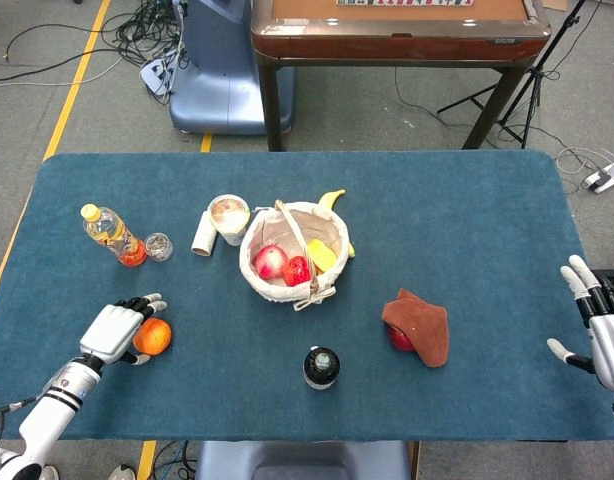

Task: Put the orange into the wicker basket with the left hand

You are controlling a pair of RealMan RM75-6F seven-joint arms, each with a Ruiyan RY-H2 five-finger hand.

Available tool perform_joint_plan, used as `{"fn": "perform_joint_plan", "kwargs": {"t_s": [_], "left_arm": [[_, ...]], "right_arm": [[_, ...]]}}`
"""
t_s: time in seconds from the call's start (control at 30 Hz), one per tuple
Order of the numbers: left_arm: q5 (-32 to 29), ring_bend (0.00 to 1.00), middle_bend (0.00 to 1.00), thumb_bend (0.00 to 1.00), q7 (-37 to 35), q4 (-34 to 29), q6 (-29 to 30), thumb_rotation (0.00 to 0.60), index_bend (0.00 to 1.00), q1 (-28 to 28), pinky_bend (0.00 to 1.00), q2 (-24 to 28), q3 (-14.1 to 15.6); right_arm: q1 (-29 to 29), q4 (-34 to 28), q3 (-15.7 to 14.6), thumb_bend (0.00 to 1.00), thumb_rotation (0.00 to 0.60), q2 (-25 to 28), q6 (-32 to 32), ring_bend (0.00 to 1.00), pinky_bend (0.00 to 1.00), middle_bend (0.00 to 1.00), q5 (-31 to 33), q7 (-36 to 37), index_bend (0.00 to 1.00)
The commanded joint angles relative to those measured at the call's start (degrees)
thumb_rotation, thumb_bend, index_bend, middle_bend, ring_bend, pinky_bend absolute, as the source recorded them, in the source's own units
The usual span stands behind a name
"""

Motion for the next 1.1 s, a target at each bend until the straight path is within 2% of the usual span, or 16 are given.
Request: {"fn": "perform_joint_plan", "kwargs": {"t_s": [0.03, 0.23, 0.47, 0.57, 0.77, 1.1], "left_arm": [[0.0, 0.25, 0.19, 0.09, -0.2, 0.5, 0.1, 0.6, 0.27, -0.2, 0.35, -0.4, 0.1], [-0.5, 0.32, 0.25, 0.09, 0.2, 2.0, -0.4, 0.6, 0.36, -0.9, 0.41, -1.3, 0.5], [0.4, 0.45, 0.43, 0.09, -2.3, 2.9, 1.8, 0.6, 0.48, -0.8, 0.55, -1.9, 0.3], [2.4, 0.46, 0.43, 0.09, -4.6, 2.0, 5.1, 0.6, 0.48, -0.2, 0.58, -1.0, 0.1], [6.7, 0.45, 0.43, 0.09, -10.7, -1.3, 11.6, 0.6, 0.48, 0.4, 0.58, 1.2, -1.1], [12.3, 0.44, 0.41, 0.09, -16.9, -5.2, 14.2, 0.6, 0.47, -3.1, 0.58, 1.5, -3.2]], "right_arm": [[-0.1, 0.1, 0.1, 0.0, 0.6, 0.0, 0.0, 0.08, 0.23, 0.06, 0.1, 0.2, 0.0], [-0.1, 0.3, 0.1, 0.0, 0.6, -0.1, -0.2, 0.08, 0.23, 0.06, 0.2, 0.5, 0.0], [0.0, 0.3, 0.1, 0.0, 0.6, -0.1, -0.5, 0.08, 0.23, 0.06, 0.0, 0.6, 0.0], [0.0, 0.2, 0.2, 0.0, 0.6, -0.1, -0.5, 0.08, 0.23, 0.06, 0.0, 0.5, 0.0], [0.3, 0.2, 0.2, 0.0, 0.6, -0.3, -1.1, 0.08, 0.23, 0.06, 0.0, 0.3, 0.0], [1.2, -0.6, 0.3, 0.0, 0.6, -0.4, -1.9, 0.08, 0.23, 0.06, -0.9, -0.8, 0.0]]}}
